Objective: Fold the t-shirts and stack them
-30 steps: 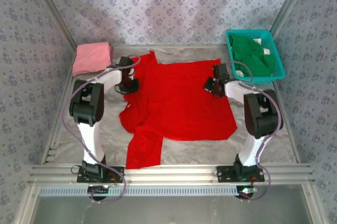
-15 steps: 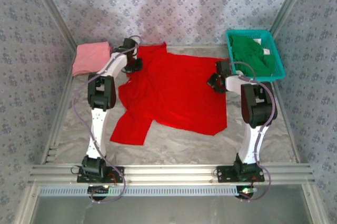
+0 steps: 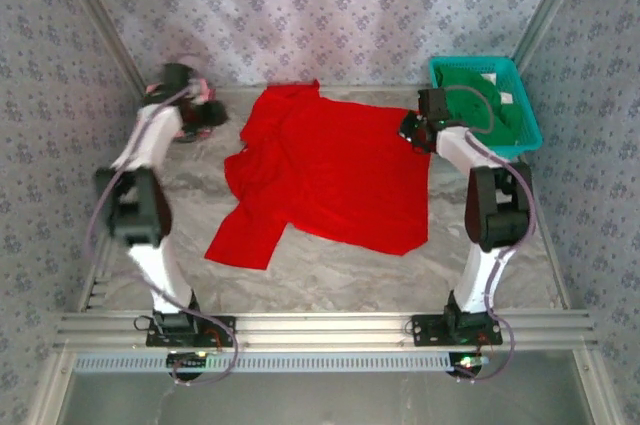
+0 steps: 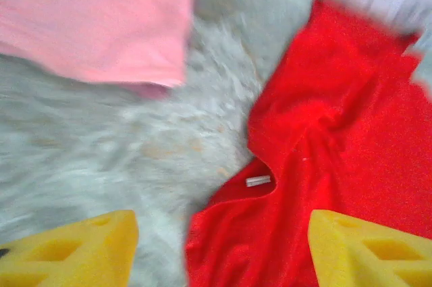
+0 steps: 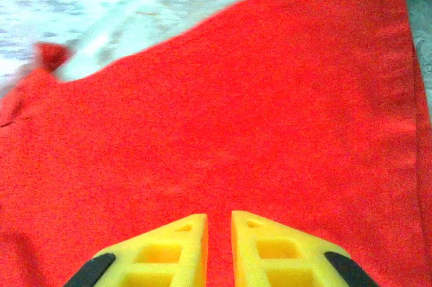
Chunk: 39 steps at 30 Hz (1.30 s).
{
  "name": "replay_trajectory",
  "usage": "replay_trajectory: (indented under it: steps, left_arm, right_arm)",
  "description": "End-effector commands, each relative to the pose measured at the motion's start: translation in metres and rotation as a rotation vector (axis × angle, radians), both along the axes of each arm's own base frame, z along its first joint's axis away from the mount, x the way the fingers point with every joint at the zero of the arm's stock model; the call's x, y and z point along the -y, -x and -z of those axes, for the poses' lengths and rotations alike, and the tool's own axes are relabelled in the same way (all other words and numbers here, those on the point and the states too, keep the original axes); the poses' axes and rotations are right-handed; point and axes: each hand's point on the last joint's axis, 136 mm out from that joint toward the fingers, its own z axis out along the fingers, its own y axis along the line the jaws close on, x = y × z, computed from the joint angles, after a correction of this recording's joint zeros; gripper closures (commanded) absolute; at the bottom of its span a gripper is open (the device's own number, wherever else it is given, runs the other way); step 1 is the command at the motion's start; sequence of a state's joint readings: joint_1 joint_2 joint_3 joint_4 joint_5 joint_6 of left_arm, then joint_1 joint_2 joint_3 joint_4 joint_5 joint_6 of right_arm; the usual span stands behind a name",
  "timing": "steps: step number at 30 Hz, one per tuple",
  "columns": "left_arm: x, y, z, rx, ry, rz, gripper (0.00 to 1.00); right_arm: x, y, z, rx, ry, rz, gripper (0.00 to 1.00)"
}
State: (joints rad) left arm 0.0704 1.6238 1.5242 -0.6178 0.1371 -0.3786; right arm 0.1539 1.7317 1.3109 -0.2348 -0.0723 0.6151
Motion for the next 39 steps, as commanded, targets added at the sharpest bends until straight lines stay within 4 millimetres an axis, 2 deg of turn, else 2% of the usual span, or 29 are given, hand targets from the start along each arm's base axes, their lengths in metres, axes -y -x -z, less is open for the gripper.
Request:
replay_trajectory:
  steps: [1,4,6,7,9,11,13,16,21,26,32,37,39]
  left_arm:
    - [0.022,0.065,-0.019,0.066,0.030,0.030,0.28]
    - [0.019,0.149,0.035,-0.112,0.028,-0.014,0.26]
    - [0.025,0.195,0.072,-0.258,0.066,-0.023,0.25]
    - [0.029,0.217,0.089,-0.336,0.090,-0.028,0.24]
    - [0.038,0.243,0.110,-0.421,0.089,-0.036,0.22]
    - [0.045,0.247,0.101,-0.434,0.022,-0.033,0.21]
    - [0.055,0.246,0.105,-0.452,0.083,-0.054,0.21]
    - [0.066,0.250,0.138,-0.521,0.177,-0.093,0.23]
    - [0.073,0.253,0.175,-0.537,0.272,-0.172,0.24]
    - [0.065,0.248,0.191,-0.564,0.202,-0.185,0.24]
    - [0.048,0.245,0.201,-0.592,0.119,-0.227,0.23]
    - [0.032,0.251,0.197,-0.601,0.061,-0.283,0.23]
    - [0.025,0.254,0.198,-0.601,0.058,-0.312,0.19]
  right_arm:
    - [-0.029,0.066,-0.034,0.081,0.067,-0.164,0.75]
    - [-0.036,0.112,-0.029,0.123,0.077,-0.213,0.72]
    - [-0.039,0.137,-0.018,0.126,0.074,-0.238,0.70]
    - [-0.039,0.149,-0.011,0.126,0.080,-0.253,0.68]
    - [-0.039,0.166,0.003,0.122,0.088,-0.271,0.66]
    - [-0.042,0.178,0.019,0.107,0.090,-0.297,0.65]
    - [-0.045,0.185,0.032,0.094,0.088,-0.310,0.63]
    - [-0.048,0.187,0.046,0.061,0.080,-0.304,0.61]
    - [-0.046,0.188,0.054,0.050,0.097,-0.290,0.59]
    - [-0.038,0.192,0.060,0.056,0.130,-0.285,0.58]
    - [-0.024,0.197,0.062,0.077,0.110,-0.236,0.57]
    - [-0.014,0.197,0.064,0.065,0.114,-0.208,0.57]
    - [-0.013,0.197,0.067,0.061,0.107,-0.206,0.57]
